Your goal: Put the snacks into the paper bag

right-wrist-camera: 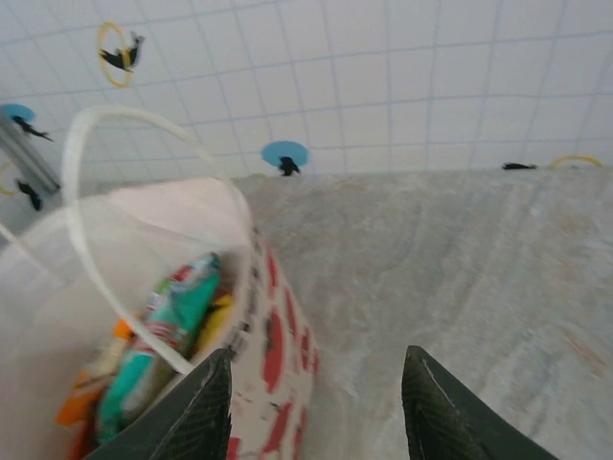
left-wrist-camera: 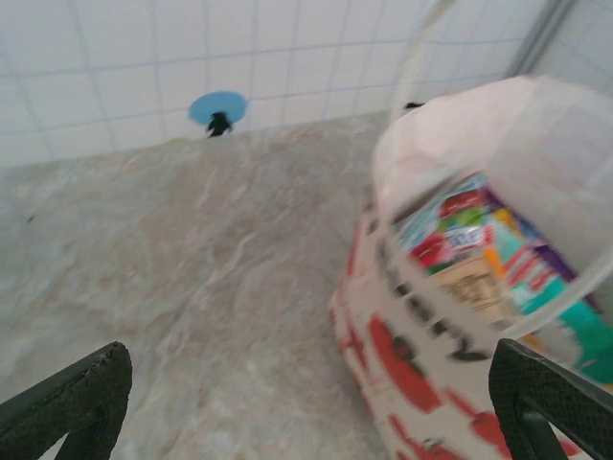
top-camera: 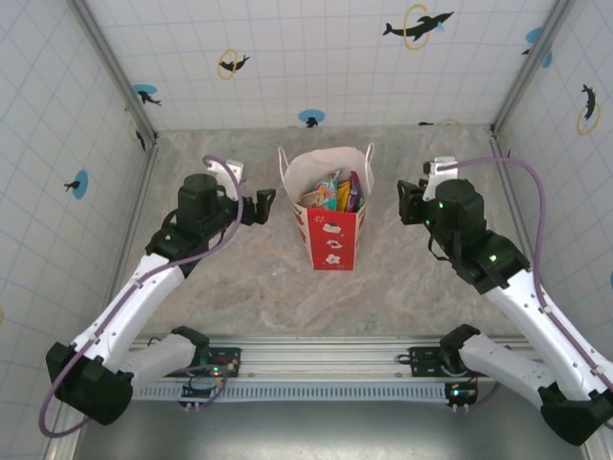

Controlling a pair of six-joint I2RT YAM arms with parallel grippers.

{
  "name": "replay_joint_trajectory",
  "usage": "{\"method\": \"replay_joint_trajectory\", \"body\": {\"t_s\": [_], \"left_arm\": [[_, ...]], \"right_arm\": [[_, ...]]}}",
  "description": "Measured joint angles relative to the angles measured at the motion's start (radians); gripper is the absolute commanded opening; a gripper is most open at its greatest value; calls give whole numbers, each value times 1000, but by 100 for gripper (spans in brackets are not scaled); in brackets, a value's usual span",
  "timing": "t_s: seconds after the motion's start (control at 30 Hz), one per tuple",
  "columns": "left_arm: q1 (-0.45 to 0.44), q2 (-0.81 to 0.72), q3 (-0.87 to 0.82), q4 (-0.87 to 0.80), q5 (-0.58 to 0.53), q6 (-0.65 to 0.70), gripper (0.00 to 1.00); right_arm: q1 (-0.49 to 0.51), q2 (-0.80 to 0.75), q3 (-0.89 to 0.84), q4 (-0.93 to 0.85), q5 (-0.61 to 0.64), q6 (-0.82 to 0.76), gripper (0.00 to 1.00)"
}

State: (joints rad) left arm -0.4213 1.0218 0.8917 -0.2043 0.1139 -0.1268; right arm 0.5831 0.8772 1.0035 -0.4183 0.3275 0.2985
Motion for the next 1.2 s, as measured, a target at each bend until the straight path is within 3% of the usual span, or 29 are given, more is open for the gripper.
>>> {"method": "replay_joint_trajectory", "body": {"t_s": [0.3,0.47,0.7,0.77,0.8,1.2], "left_arm": [[151,-99,-330,170,-148,-93,98],[161,-106,-508,354,-319,-114,97],[161,-90,-779,650,-536,-140,98],[161,-63,-819,709,-579,-135,98],[161,-41,-831,743,-602,-130,97],[161,197,-877,1144,-733,12,98]], "right_arm": [[-185,-61,-285,95,-37,-12,53],[-280,-60,-438,232,-78,-38,55],[-408,-15,-623,478,-124,-58,66],[-428,4,-672,542,-126,-62,73],[-438,13,-699,581,-126,-65,99],[-464,168,-898,940,-97,-87,99]]}}
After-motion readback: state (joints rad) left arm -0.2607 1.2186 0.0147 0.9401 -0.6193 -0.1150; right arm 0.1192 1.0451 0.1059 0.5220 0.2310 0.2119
